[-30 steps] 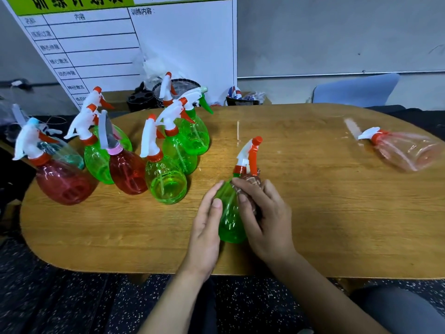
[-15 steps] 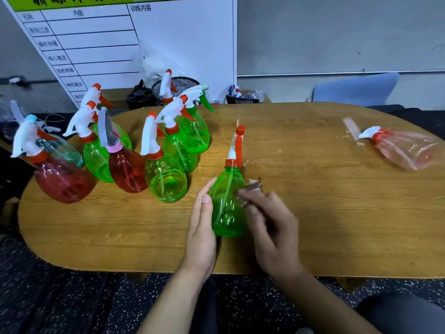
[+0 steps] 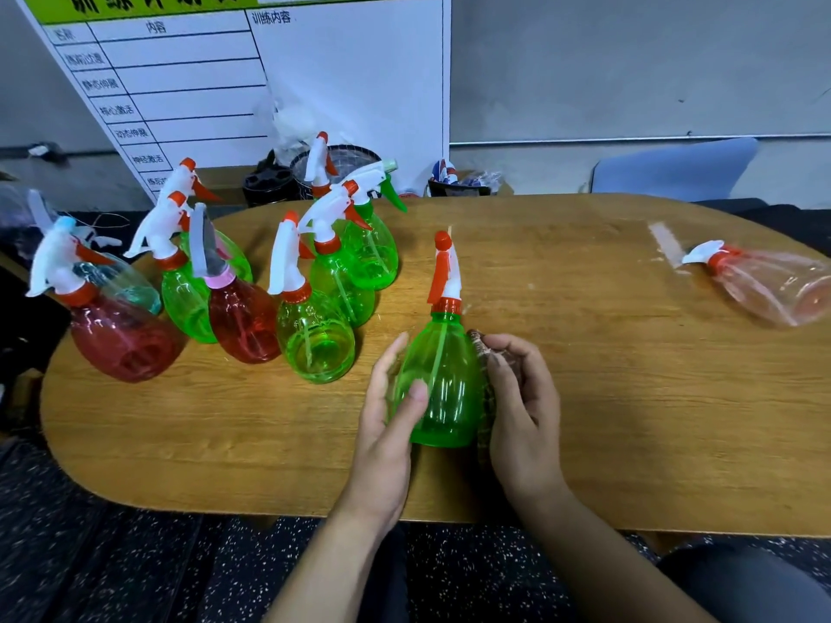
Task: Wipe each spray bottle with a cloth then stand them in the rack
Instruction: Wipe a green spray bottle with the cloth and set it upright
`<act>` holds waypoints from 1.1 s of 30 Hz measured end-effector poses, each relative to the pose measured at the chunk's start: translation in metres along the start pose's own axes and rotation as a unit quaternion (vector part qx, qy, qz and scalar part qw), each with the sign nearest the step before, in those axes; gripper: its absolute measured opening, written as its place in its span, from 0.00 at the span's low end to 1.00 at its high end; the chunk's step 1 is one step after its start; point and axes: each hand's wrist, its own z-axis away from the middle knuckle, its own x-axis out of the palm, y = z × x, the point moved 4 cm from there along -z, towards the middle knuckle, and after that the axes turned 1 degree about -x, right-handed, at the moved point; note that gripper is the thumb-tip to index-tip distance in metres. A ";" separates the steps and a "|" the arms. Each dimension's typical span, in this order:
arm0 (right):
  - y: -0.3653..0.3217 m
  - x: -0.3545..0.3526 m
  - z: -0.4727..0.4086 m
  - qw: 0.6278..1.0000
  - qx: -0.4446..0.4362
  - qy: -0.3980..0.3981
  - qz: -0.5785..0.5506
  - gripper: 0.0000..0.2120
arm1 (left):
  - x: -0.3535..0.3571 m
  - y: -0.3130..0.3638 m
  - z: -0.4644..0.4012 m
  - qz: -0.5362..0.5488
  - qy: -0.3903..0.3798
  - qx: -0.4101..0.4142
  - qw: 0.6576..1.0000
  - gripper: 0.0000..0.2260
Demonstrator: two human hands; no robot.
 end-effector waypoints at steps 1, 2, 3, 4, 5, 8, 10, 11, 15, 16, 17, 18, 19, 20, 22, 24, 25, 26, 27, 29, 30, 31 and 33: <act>0.000 -0.001 -0.001 1.000 -0.002 0.005 0.003 0.09 | 0.000 0.000 0.000 -0.002 -0.001 -0.001 1.000 0.27; 0.001 -0.002 -0.002 1.000 -0.003 0.008 0.009 0.10 | 0.001 0.001 0.000 -0.003 -0.001 -0.005 1.000 0.26; 0.001 -0.003 -0.001 1.000 -0.005 0.009 0.014 0.10 | 0.000 0.000 0.000 -0.007 0.000 -0.009 1.000 0.25; 0.002 -0.003 -0.001 1.000 -0.008 0.008 0.017 0.10 | 0.000 0.000 0.000 -0.013 0.001 -0.008 1.000 0.24; 0.002 -0.003 0.000 1.000 -0.011 0.005 0.021 0.10 | 0.000 0.000 0.001 -0.022 0.003 -0.004 1.000 0.23; 0.000 -0.001 0.002 0.998 -0.038 -0.015 0.051 0.09 | 0.000 0.003 0.002 -0.058 0.009 0.011 0.998 0.24; -0.007 -0.001 -0.001 0.994 -0.071 -0.025 0.075 0.09 | -0.001 0.002 0.003 -0.073 -0.001 0.017 0.997 0.27; -0.011 -0.003 -0.003 0.992 -0.090 -0.022 0.086 0.09 | -0.002 0.001 0.002 -0.071 -0.006 0.014 0.997 0.25; -0.023 -0.006 -0.015 0.979 -0.142 -0.011 0.143 0.11 | -0.002 -0.004 0.000 -0.078 -0.016 -0.002 0.997 0.22; -0.023 -0.004 -0.017 0.975 -0.143 -0.026 0.169 0.12 | -0.003 -0.004 -0.001 -0.080 -0.014 -0.002 0.997 0.21; -0.022 -0.002 -0.018 0.969 -0.145 -0.045 0.197 0.13 | -0.002 -0.003 -0.001 -0.082 -0.010 0.000 0.997 0.20; -0.021 0.001 -0.017 0.961 -0.153 -0.061 0.223 0.13 | -0.003 -0.003 -0.001 -0.078 -0.005 0.003 0.997 0.20; -0.021 0.003 -0.013 0.953 -0.169 -0.076 0.241 0.13 | -0.003 -0.002 -0.002 -0.073 0.004 0.004 0.997 0.20; -0.023 0.005 -0.009 0.946 -0.189 -0.089 0.249 0.13 | -0.004 -0.002 -0.002 -0.069 0.016 0.004 0.997 0.20; -0.022 0.008 0.005 0.931 -0.236 -0.128 0.247 0.14 | -0.005 0.000 -0.001 -0.055 0.032 0.007 0.998 0.21; -0.019 0.011 0.022 0.911 -0.282 -0.178 0.243 0.14 | -0.005 0.004 -0.002 -0.042 0.045 0.014 0.998 0.21; -0.017 0.011 0.029 0.897 -0.304 -0.201 0.251 0.14 | -0.003 0.007 -0.002 -0.037 0.050 0.017 0.998 0.20; -0.016 0.011 0.035 0.880 -0.325 -0.219 0.267 0.14 | -0.002 0.009 -0.001 -0.032 0.055 0.021 0.998 0.19; -0.016 0.010 0.039 0.861 -0.350 -0.232 0.286 0.13 | -0.002 0.010 0.000 -0.030 0.064 0.023 0.997 0.18; -0.019 0.009 0.042 0.833 -0.392 -0.240 0.308 0.13 | -0.003 0.009 0.001 -0.033 0.074 0.024 0.996 0.18; -0.022 0.008 0.040 0.835 -0.397 -0.232 0.302 0.13 | -0.002 0.009 0.001 -0.035 0.067 0.028 0.997 0.18; -0.026 0.006 0.035 0.849 -0.386 -0.217 0.287 0.13 | -0.003 0.008 0.001 -0.040 0.059 0.033 0.997 0.19; -0.032 0.002 0.019 0.895 -0.329 -0.166 0.250 0.13 | -0.005 0.006 0.001 -0.057 0.052 0.037 0.996 0.21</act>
